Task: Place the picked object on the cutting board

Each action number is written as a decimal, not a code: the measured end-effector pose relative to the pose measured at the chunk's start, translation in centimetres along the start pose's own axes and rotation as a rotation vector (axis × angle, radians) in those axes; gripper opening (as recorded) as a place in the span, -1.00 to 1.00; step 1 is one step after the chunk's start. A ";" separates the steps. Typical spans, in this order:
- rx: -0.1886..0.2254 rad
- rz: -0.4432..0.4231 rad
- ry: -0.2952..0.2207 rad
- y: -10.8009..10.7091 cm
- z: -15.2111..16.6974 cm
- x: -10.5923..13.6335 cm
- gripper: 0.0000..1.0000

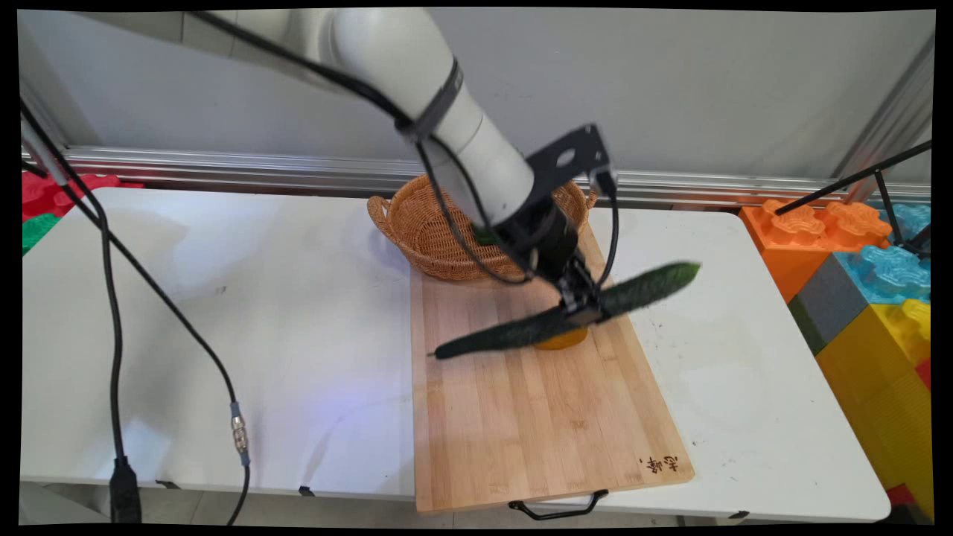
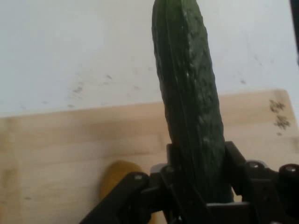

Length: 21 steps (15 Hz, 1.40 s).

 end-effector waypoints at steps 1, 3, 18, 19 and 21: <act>-0.012 0.013 -0.007 0.7 0.6 -0.5 -1.00; -0.028 0.038 -0.014 1.6 1.5 -1.3 -1.00; -0.062 0.037 -0.047 6.3 8.2 -5.0 -1.00; -0.057 0.036 -0.046 6.3 8.4 -5.1 -1.00; -0.049 0.037 -0.039 6.4 8.8 -5.3 1.00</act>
